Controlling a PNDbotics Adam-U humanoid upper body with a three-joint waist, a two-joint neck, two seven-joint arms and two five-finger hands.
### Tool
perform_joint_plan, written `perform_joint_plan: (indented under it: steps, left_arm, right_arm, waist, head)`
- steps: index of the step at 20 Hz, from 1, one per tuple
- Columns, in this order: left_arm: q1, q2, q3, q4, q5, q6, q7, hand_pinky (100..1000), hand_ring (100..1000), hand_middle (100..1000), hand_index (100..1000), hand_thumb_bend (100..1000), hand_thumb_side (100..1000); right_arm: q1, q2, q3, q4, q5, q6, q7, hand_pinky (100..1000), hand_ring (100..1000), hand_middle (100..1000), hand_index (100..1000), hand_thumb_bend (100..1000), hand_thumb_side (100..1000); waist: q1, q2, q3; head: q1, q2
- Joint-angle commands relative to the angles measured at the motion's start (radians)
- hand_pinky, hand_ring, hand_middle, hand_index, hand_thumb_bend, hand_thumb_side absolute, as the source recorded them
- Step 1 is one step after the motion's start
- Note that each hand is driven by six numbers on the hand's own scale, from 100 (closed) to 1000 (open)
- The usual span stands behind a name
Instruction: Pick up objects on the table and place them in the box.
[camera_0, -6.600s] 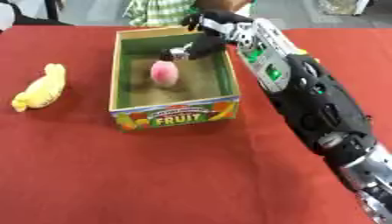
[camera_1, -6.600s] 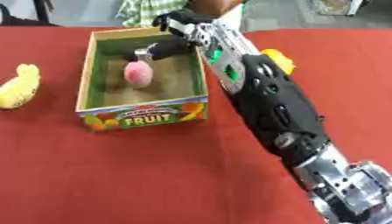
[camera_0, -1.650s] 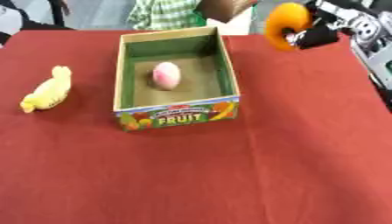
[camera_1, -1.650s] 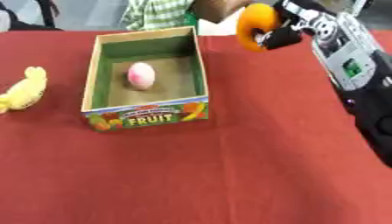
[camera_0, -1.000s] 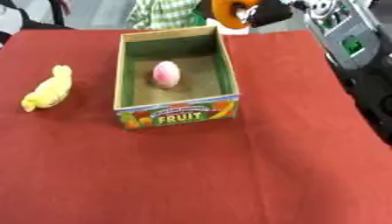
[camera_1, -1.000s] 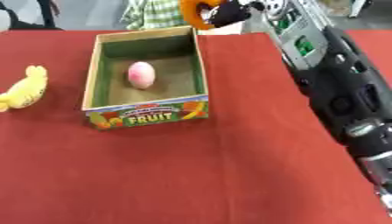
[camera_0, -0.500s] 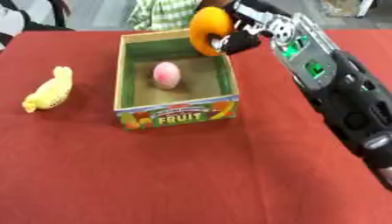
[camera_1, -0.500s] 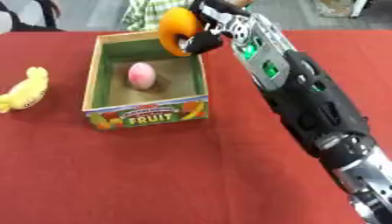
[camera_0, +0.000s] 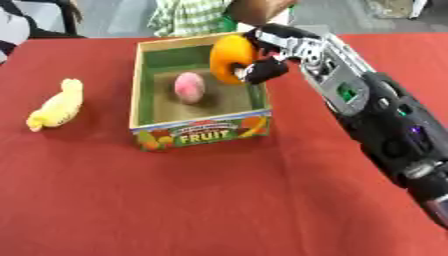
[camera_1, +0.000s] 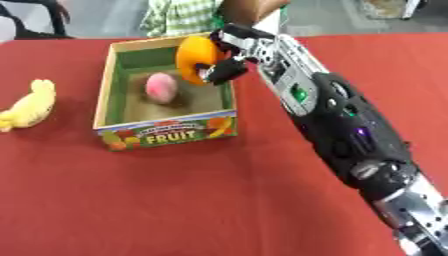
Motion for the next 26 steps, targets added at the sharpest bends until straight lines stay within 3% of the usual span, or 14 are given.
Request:
perform_joint_plan:
  steps: [1,2,6,8,12,15,18,20,21,26]
  left_arm:
    - [-0.044,0.049,-0.018,-0.001,-0.08,0.009,-0.1,592,703,742,844,100,671]
    - [-0.056,0.05,-0.025,0.012,-0.108,0.005,-0.136,593,703,744,851,100,680]
    - [-0.112,0.046,-0.063,0.091,-0.176,-0.017,-0.274,608,729,769,869,100,670]
    - [-0.137,0.042,-0.079,0.131,-0.202,-0.034,-0.332,623,753,787,878,100,697]
    - [-0.179,0.029,-0.103,0.207,-0.238,-0.092,-0.461,661,795,829,907,112,802]
    - [-0.209,0.019,-0.109,0.273,-0.257,-0.14,-0.555,680,816,846,925,232,893]
    - [-0.239,0.012,-0.115,0.332,-0.289,-0.169,-0.622,690,831,859,942,380,981]
    - [-0.254,0.007,-0.119,0.36,-0.31,-0.182,-0.653,693,837,861,947,471,981]
    - [-0.262,0.005,-0.123,0.373,-0.319,-0.188,-0.669,694,839,866,950,463,988]
    - [-0.296,-0.013,-0.141,0.444,-0.362,-0.204,-0.756,704,857,875,975,527,980]
  right_arm:
    - [-0.031,0.004,-0.003,0.001,0.035,-0.024,0.049,824,836,701,811,100,533]
    - [-0.032,0.007,-0.004,0.003,0.045,-0.033,0.064,838,861,741,840,100,603]
    - [-0.038,0.012,-0.005,0.012,0.084,-0.075,0.134,855,895,787,899,100,705]
    - [-0.039,0.012,-0.007,0.01,0.1,-0.092,0.154,862,912,810,925,335,701]
    - [-0.042,0.01,-0.01,0.009,0.117,-0.115,0.191,879,938,844,963,531,687]
    - [-0.043,0.007,-0.014,0.006,0.104,-0.125,0.21,887,949,856,982,685,736]
    - [-0.043,0.0,-0.019,-0.011,0.096,-0.128,0.211,893,955,864,992,749,771]
    - [-0.042,-0.006,-0.023,-0.029,0.086,-0.128,0.207,893,953,863,992,725,820]
    - [-0.042,-0.01,-0.027,-0.04,0.079,-0.126,0.203,893,952,860,992,752,780]
    - [-0.036,-0.035,-0.048,-0.107,0.029,-0.105,0.18,896,951,859,993,760,805]
  waist:
    - [0.004,-0.028,0.001]
    - [0.004,-0.029,0.0]
    - [0.003,-0.036,-0.005]
    - [0.003,-0.039,-0.007]
    - [0.004,-0.044,-0.013]
    - [0.005,-0.048,-0.019]
    - [0.006,-0.052,-0.024]
    - [0.006,-0.053,-0.029]
    - [0.006,-0.054,-0.032]
    - [0.005,-0.058,-0.046]
  head:
    - [0.001,-0.005]
    - [0.002,-0.005]
    - [0.006,-0.005]
    - [0.01,-0.001]
    - [0.019,0.003]
    - [0.025,0.01]
    - [0.031,0.02]
    - [0.038,0.025]
    - [0.043,0.027]
    - [0.067,0.029]
